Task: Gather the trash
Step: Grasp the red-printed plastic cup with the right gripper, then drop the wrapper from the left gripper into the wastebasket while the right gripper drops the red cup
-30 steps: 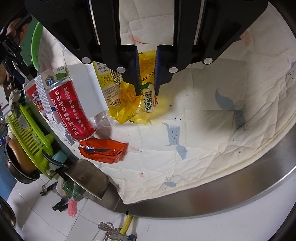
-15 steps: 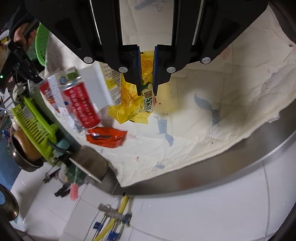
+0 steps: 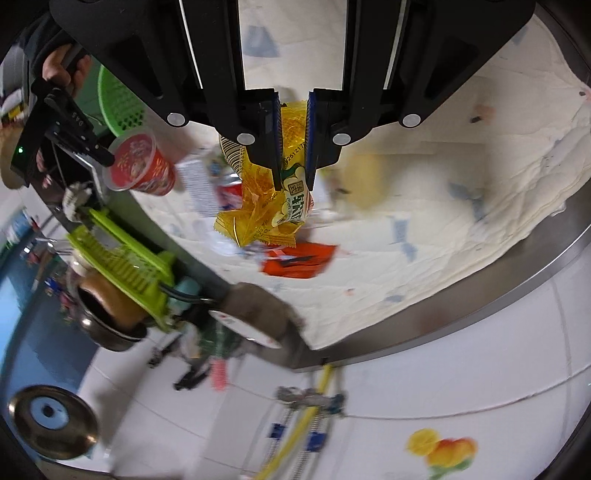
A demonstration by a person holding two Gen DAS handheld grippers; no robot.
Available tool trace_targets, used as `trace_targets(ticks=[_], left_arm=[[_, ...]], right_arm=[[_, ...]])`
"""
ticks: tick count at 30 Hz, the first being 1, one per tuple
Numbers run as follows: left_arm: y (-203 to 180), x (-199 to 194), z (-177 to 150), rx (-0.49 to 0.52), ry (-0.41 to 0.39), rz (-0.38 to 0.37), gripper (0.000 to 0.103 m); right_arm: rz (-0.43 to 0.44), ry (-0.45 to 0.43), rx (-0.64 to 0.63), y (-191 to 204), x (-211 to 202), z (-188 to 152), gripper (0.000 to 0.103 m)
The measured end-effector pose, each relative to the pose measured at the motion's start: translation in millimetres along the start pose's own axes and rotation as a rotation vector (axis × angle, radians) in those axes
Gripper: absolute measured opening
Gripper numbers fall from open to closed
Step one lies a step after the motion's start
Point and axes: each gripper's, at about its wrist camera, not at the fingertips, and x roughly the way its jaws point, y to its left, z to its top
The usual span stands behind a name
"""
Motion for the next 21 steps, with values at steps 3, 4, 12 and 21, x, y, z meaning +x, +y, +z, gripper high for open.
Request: trace_targets(ticks=[3, 4, 12, 21], left_arm=[[-25.2, -0.7, -1.5, 0.031, 0.002, -0.046, 0.009], [-36.6, 0.0, -2.1, 0.047, 0.004, -0.065, 0.009], [-113.4, 17.1, -17.4, 0.145, 0.057, -0.187, 0.009], [-190.0, 46.5, -47.8, 0.243, 0.156, -0.283, 0.009]], right_arm=[[-0.035, -0.014, 0.021, -13.6, -30.7, -12.7, 0.005], [-0.049, -0.017, 0.027, -19.4, -41.0, -18.0, 0.005], [-0.190, 0.093, 0.108, -79.8, -73.5, -79.9, 0.005], [-0.287, 0.235, 0.190, -121.6, -54.1, -143.8, 0.005]])
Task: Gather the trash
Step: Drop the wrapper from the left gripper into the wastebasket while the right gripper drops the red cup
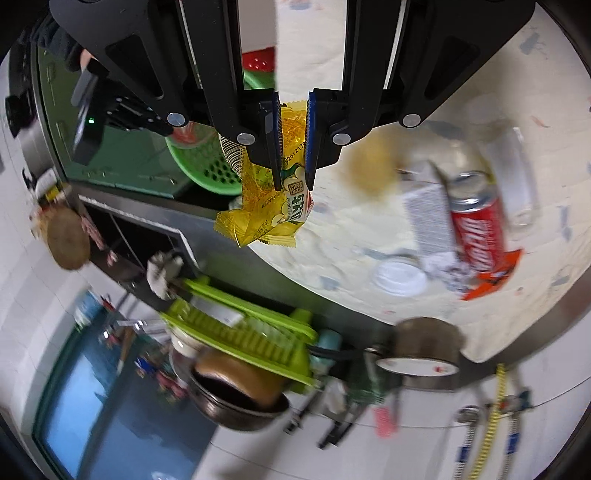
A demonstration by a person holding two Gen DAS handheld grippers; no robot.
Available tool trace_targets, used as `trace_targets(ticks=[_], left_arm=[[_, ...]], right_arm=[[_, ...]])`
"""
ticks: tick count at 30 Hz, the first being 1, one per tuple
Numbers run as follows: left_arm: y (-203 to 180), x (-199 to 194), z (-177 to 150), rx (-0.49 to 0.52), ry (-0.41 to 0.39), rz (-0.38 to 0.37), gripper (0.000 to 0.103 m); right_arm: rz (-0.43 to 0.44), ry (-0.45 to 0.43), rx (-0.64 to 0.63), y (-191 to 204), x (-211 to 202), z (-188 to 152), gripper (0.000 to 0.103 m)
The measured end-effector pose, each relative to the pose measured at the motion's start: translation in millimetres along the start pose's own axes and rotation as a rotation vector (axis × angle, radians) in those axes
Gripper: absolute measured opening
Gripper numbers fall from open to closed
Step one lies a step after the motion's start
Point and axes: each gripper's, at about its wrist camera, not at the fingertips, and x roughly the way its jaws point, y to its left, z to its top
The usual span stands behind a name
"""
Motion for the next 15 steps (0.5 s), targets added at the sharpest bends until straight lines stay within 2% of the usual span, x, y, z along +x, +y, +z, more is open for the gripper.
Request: trace_targets(ticks=[5, 13, 15], left_arm=[[-29.2, 26.8, -8.5, 0.041, 0.062, -0.040, 0.009], [-68.9, 70.2, -25.9, 0.089, 0.163, -0.088, 0.009], [-76.9, 83.2, -32.3, 0.097, 0.195, -0.089, 0.009]], right_arm=[[-0.020, 0.031, 0.057, -17.3, 10.9, -16.7, 0.009], [-0.028, -0.031, 0.105, -32.4, -13.3, -18.5, 0.040], [-0.032, -0.047, 0.123, -38.0, -22.6, -19.5, 0.043]])
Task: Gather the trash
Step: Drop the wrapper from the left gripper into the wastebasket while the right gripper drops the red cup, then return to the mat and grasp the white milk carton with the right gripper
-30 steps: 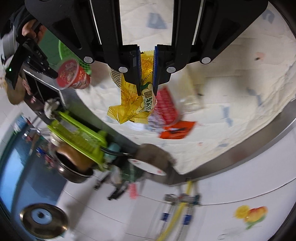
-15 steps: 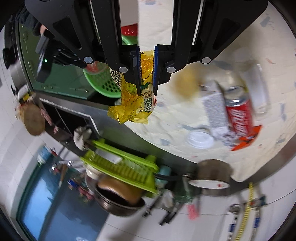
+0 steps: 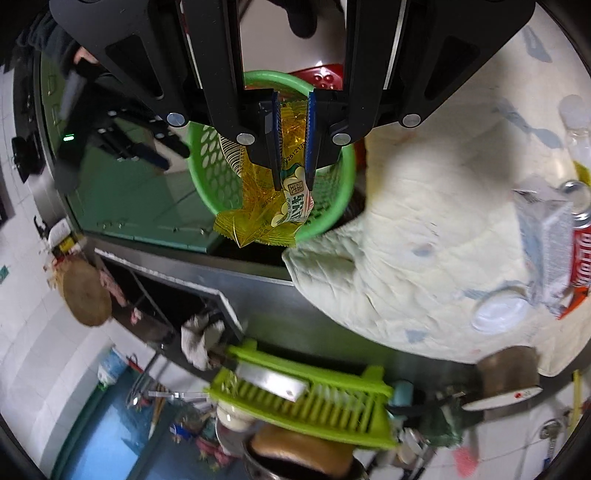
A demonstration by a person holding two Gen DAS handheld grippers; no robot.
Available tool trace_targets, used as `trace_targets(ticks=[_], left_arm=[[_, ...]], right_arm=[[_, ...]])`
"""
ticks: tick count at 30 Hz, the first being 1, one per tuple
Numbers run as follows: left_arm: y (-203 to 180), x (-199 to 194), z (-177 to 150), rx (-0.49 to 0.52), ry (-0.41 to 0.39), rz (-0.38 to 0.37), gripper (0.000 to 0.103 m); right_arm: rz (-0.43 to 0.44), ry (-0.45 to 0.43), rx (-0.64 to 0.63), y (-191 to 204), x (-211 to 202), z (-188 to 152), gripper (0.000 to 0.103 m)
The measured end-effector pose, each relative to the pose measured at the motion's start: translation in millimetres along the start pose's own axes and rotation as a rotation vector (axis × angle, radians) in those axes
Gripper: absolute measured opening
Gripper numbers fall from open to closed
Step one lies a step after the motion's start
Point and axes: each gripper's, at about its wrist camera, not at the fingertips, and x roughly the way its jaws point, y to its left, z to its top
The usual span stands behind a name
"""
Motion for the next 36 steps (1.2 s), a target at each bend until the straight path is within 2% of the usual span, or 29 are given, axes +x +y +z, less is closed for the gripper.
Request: trace_targets(ticks=[4, 10, 11, 12, 13, 17, 26, 36], left_arm=[[-7.7, 24.2, -4.3, -0.008, 0.058, -0.021, 0.010], [-22.0, 48.9, -8.2, 0.002, 0.118, -0.027, 0.014], [-25.5, 51.5, -9.1, 0.004, 0.122, -0.038, 0.019], [-27.9, 53.4, -9.7, 0.005, 0.128, -0.034, 0.032], [-29.8, 54.9, -10.4, 0.004, 0.132, -0.036, 0.036], [-40.1, 57.1, -13.6, 0.020, 0.141, -0.060, 0.042], [-32.6, 34.9, -14.2, -0.006, 0.102, -0.052, 0.048], [10.6, -17.4, -11.4, -0.086, 0.002, 0.042, 0.049]], right_arm=[[-0.009, -0.030, 0.031, -10.9, -17.6, -1.2, 0.056], [-0.029, -0.067, 0.054, -20.5, -38.0, -3.8, 0.063], [-0.029, -0.072, 0.059, -21.9, -41.0, -4.2, 0.063], [-0.029, -0.074, 0.062, -23.5, -43.3, -4.5, 0.063], [-0.034, -0.078, 0.063, -23.8, -44.7, -4.5, 0.063], [-0.037, -0.095, 0.075, -27.1, -53.5, -5.1, 0.066], [-0.026, -0.122, 0.065, -22.3, -61.8, -1.5, 0.070], [0.032, -0.148, 0.008, 7.8, -61.6, 16.2, 0.074]])
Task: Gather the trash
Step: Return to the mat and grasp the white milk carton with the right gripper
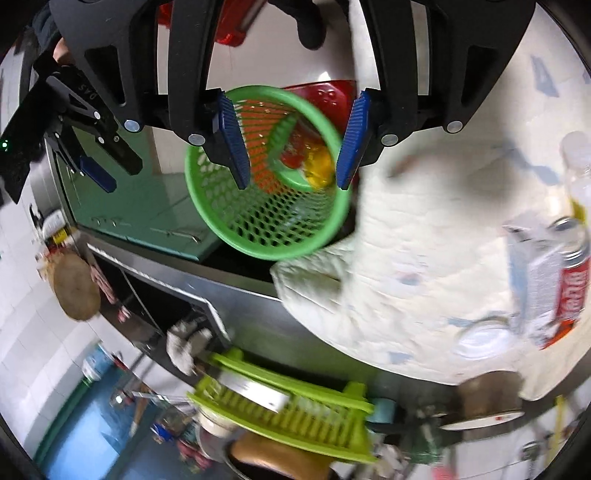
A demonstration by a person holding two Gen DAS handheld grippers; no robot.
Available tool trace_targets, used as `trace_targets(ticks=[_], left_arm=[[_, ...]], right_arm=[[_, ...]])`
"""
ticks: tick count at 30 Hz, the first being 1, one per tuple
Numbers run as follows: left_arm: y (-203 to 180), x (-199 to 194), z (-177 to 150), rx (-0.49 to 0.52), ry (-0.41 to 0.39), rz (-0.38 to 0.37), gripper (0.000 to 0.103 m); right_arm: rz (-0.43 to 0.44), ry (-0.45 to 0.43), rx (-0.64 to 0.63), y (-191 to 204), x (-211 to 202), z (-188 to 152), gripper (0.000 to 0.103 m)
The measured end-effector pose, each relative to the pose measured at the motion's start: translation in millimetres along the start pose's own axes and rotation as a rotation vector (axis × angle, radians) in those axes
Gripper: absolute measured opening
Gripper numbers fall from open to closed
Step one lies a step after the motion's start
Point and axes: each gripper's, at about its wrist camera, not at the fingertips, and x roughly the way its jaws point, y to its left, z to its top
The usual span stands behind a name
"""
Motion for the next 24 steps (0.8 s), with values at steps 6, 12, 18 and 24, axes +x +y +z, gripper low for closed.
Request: trace_targets(ticks=[6, 12, 18, 24], left_arm=[[43.4, -34.6, -3.3, -0.084, -0.068, 0.070, 0.049], [89.9, -71.0, -10.8, -0.175, -0.132, 0.153, 0.049], [136.7, -104.8, -24.0, -0.279, -0.187, 0.220, 0.049], [174.4, -133.6, -39.9, -0.379, -0.239, 0.276, 0.051]], right_arm=[[0.068, -0.007, -0.046, 33.4, 9.0, 16.0, 0.077], [0.155, -0.016, -0.119, 78.4, 18.9, 31.2, 0.077], [0.244, -0.023, -0.199, 128.2, 27.5, 45.1, 0.077], [0.342, -0.022, -0.278, 186.9, 37.8, 60.6, 0.077]])
